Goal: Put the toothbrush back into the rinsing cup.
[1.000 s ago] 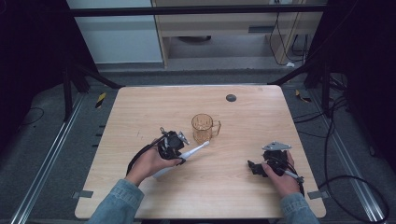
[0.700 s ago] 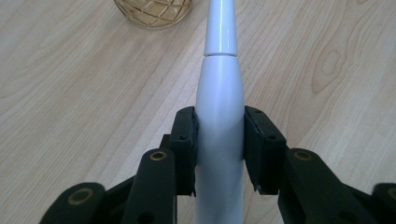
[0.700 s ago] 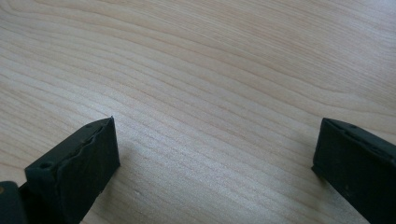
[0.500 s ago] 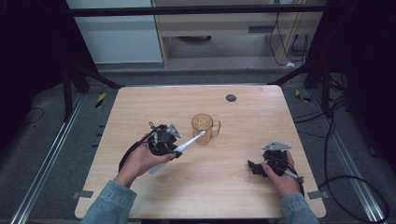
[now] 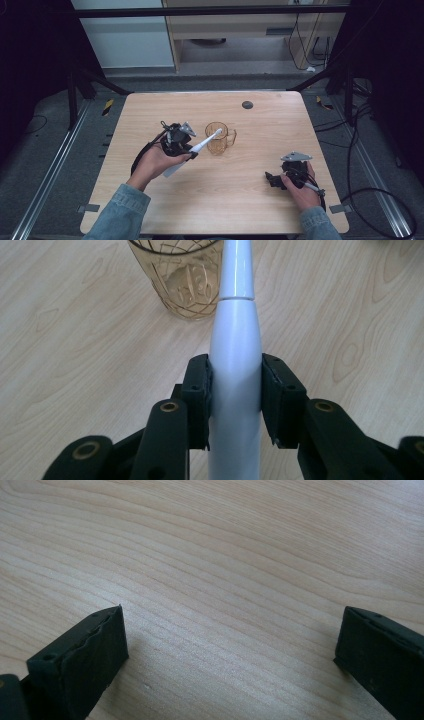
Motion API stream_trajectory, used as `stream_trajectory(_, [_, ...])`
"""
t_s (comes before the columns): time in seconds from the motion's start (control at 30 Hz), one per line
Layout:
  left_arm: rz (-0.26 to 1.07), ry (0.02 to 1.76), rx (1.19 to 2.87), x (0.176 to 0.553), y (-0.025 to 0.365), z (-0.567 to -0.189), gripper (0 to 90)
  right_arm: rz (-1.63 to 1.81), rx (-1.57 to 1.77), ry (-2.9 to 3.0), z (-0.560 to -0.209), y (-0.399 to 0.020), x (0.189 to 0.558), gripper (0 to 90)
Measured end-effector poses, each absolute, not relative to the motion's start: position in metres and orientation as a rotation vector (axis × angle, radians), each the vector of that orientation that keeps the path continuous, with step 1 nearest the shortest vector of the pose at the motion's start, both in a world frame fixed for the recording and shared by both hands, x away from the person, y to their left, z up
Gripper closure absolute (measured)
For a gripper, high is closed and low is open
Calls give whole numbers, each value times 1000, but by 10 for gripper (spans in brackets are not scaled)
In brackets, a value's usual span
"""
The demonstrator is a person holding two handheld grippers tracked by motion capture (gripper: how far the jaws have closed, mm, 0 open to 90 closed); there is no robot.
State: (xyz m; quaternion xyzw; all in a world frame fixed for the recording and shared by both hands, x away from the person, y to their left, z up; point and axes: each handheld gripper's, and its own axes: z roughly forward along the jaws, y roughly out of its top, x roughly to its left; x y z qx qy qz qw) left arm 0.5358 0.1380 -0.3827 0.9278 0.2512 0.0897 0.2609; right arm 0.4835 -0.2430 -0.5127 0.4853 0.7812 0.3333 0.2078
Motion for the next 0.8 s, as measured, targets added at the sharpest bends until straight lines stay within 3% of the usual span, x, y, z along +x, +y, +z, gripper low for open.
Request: stream_trajectory(0.8, [306, 693, 2462, 545, 131, -355, 665, 928, 1360, 2172, -512, -243, 484, 4])
